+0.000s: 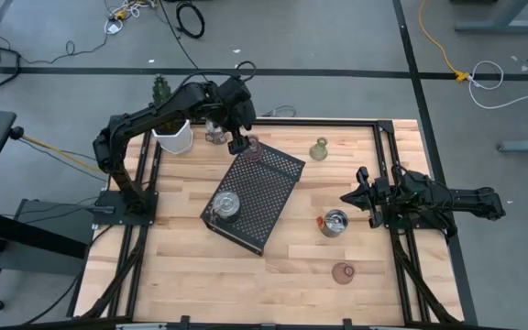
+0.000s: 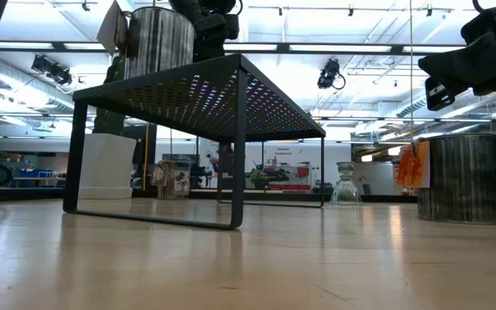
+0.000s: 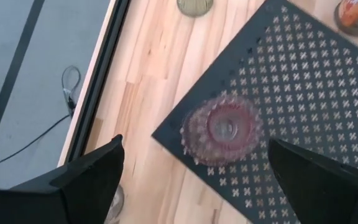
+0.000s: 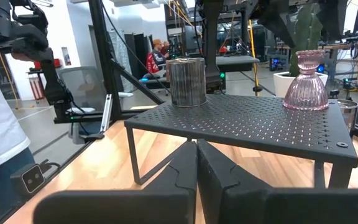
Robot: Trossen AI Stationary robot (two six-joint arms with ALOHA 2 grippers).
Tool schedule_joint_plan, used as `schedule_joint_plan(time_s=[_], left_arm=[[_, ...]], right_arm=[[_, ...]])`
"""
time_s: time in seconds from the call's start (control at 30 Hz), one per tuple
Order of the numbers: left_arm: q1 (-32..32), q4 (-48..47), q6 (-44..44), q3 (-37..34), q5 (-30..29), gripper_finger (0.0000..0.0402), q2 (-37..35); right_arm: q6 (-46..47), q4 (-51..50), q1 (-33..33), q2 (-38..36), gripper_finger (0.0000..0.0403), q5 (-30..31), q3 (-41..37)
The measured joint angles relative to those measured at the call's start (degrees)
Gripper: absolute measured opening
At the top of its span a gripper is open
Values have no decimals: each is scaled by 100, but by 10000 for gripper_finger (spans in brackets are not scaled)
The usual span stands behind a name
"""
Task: Pick & Place candle stick holders
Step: Put the top silver scented candle on the shelf
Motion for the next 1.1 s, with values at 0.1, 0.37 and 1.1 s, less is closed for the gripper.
schedule_joint_plan(time_s=[0.1, 0.37, 1.1], left_arm=[[66, -73, 1, 0, -16, 395, 0], [368, -259, 15, 0, -43, 396, 2], [1390, -872, -84, -15, -1036, 399, 564]], right_arm=[[-1, -1, 0, 0, 12, 0, 0], [-1, -2, -1, 0, 12, 0, -1], [-1, -2, 0, 0, 12, -2, -2]])
